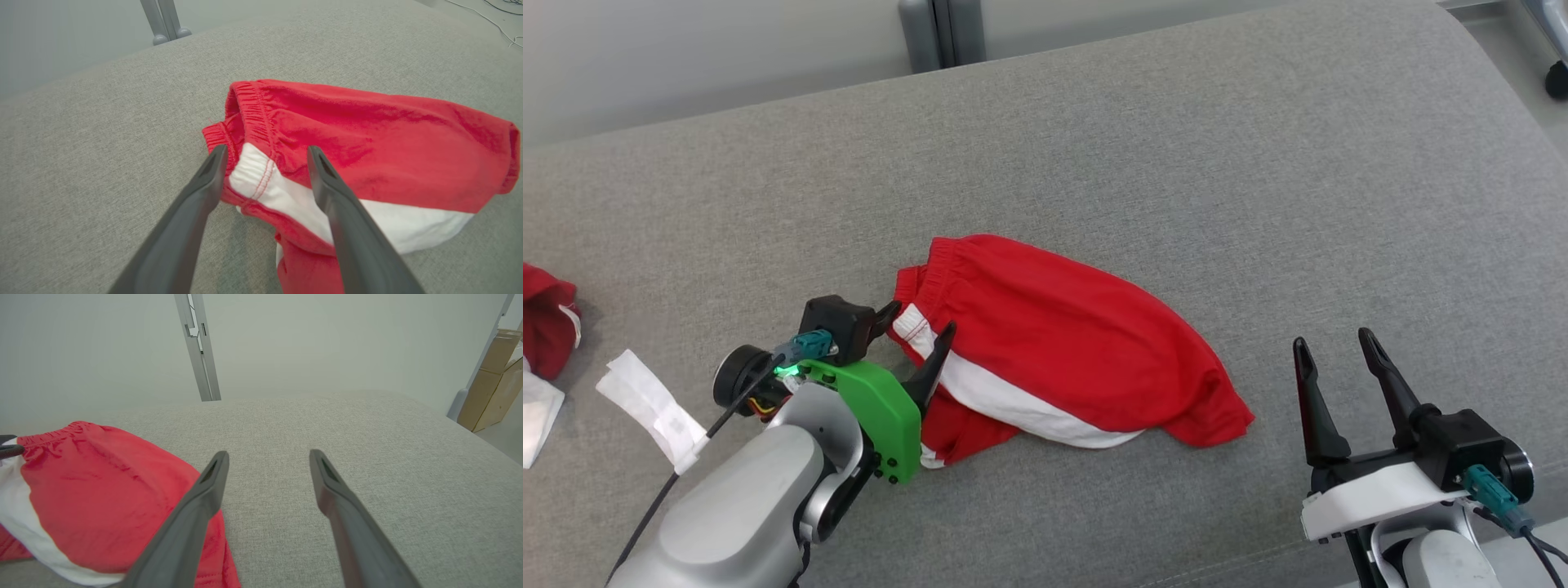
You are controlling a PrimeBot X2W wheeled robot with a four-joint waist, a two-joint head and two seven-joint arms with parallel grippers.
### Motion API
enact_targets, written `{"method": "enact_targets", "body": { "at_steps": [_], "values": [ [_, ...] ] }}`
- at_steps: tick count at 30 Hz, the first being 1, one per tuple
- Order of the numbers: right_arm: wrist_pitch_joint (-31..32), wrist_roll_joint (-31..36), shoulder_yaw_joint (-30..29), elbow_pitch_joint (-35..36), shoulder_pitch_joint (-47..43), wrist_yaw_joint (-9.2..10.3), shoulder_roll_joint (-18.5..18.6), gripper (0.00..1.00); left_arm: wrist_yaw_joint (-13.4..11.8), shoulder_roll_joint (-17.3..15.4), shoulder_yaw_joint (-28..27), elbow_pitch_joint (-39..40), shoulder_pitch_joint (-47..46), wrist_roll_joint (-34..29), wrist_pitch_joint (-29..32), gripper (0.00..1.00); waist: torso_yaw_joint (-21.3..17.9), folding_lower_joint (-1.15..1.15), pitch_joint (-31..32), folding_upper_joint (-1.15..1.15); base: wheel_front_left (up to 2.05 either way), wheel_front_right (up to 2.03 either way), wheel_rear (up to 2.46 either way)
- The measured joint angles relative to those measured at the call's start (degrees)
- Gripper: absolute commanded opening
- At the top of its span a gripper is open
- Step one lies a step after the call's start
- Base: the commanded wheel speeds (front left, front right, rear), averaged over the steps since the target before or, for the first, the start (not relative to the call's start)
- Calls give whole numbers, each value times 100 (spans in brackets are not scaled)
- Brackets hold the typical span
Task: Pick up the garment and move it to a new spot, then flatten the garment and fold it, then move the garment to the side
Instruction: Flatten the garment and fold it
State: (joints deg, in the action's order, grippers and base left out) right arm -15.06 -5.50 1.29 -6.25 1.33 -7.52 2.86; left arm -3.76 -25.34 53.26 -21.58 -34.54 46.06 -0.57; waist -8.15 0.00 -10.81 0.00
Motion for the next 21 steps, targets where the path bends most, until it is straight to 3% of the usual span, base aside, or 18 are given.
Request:
{"method": "enact_targets", "body": {
  "at_steps": [2,3,4,5,6,12,16,19,21],
  "values": [
    [0,-14,3,-3,-2,0,-1,100,110,-3,26,-102,-25,75,131,98,-44,0,-2,0,0,0,0],
    [0,-23,0,-4,-7,0,0,100,147,-5,34,-127,-25,96,169,55,-58,0,0,0,0,0,0],
    [0,-36,0,-7,-12,0,1,100,181,-10,37,-155,-25,137,201,43,-72,0,4,0,0,0,0],
    [0,-37,1,-8,-13,0,0,100,212,-12,36,-175,-26,163,202,14,-82,0,11,0,0,0,0],
    [0,-37,1,-9,-15,0,0,100,226,-12,37,-185,-26,182,210,0,-88,0,20,0,0,0,0],
    [0,-45,-9,-27,-52,0,1,100,400,-40,103,7,-5,438,611,0,-92,0,90,0,0,0,0],
    [0,-55,-14,-49,-52,0,0,100,578,111,-156,656,-9,1045,767,0,-83,0,133,0,0,0,0],
    [0,-59,35,-87,-51,0,1,100,545,312,-372,1258,-121,1461,970,0,-79,0,214,0,0,0,0],
    [0,-97,94,-86,-36,0,-1,100,397,364,-557,1599,-270,1707,1144,0,-103,0,262,0,0,0,0]
  ]
}}
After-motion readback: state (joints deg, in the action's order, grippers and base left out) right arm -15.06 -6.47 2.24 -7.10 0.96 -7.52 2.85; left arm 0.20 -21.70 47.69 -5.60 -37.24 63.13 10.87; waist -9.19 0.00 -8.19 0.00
